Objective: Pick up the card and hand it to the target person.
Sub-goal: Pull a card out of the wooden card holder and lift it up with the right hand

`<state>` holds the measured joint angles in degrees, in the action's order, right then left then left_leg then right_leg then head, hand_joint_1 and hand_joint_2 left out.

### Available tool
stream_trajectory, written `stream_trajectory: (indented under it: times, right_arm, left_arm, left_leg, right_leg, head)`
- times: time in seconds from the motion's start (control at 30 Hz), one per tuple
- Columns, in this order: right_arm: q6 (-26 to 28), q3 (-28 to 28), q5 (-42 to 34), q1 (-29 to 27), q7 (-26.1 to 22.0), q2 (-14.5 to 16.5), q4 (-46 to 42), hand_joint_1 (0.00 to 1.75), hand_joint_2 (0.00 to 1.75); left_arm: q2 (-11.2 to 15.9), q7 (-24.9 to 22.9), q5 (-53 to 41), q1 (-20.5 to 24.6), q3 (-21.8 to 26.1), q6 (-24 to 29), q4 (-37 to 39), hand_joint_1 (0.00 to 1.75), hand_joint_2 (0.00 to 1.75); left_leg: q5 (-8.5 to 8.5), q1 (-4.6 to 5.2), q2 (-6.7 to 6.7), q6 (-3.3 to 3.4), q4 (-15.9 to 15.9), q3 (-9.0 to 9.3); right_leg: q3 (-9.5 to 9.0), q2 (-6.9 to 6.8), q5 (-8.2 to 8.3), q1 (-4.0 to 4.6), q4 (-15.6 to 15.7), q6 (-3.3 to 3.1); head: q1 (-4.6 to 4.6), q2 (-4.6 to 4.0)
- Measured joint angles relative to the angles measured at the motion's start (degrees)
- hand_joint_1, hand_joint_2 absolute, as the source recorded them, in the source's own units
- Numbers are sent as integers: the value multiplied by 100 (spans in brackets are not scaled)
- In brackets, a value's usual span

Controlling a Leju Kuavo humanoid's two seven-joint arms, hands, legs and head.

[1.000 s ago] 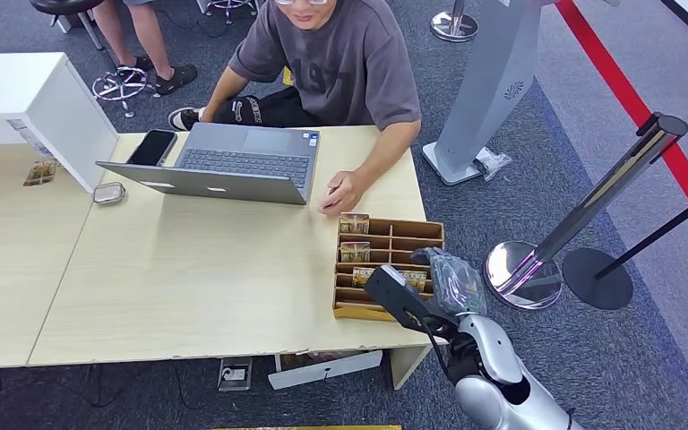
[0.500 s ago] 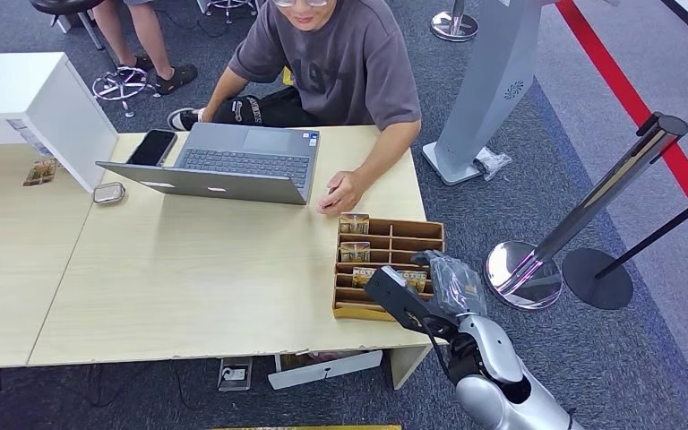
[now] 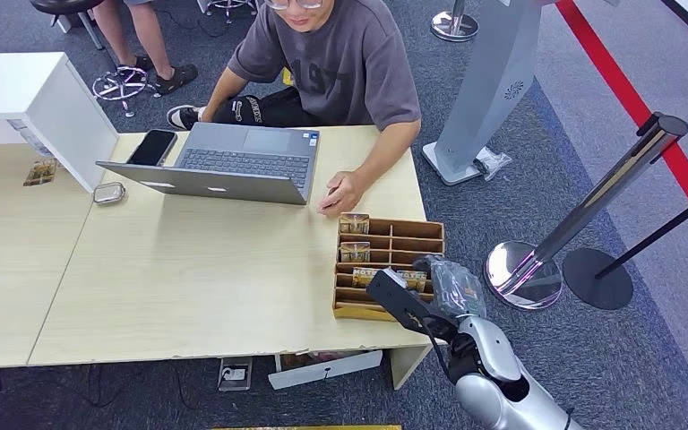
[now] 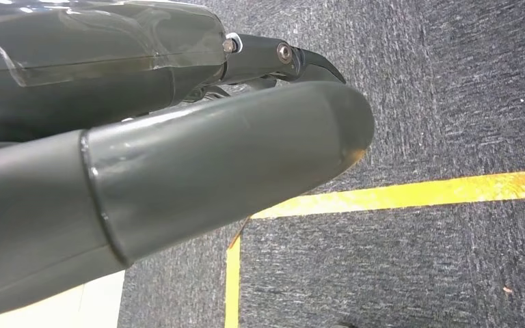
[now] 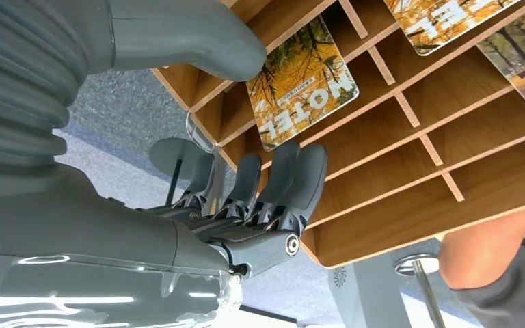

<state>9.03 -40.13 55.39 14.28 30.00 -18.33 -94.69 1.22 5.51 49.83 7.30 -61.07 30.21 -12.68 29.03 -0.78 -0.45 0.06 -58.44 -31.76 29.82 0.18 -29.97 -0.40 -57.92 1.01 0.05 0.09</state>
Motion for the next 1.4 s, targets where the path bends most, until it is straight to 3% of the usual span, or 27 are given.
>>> stream_trajectory:
  times: [0.27,0.5,0.8,1.07,1.4]
  right_arm:
    - [-2,0,-37,20,-8,2,71,92,175]
    - [-11,-3,-37,24,-8,6,91,120,175]
    - [-46,-57,-60,73,-16,51,200,125,175]
    - [-93,-87,-72,99,-19,82,263,118,175]
    - [-131,-165,-128,161,-22,103,384,143,175]
  left_arm:
    - [2,-2,2,0,1,0,0,0,0]
    - [1,-2,2,0,1,0,0,0,0]
    - [0,4,2,0,2,0,0,0,0]
    - [0,1,4,0,2,-3,0,0,0]
    - [2,-5,4,0,2,-7,7,0,0]
  left_leg:
    - [0,0,0,0,0,0]
    - [0,0,-1,0,0,-1]
    - [0,0,-1,0,0,-1]
    - [0,0,-1,0,0,-1]
    - [0,0,-1,0,0,-1]
  right_leg:
    - [0,0,0,0,0,0]
    - [0,0,0,0,0,0]
    - [0,0,0,0,0,0]
    - [0,0,0,0,0,0]
    - [0,0,0,0,0,0]
  head:
    - [-1,0]
    - [-1,0]
    - [0,0]
    - [0,0]
    - [0,0]
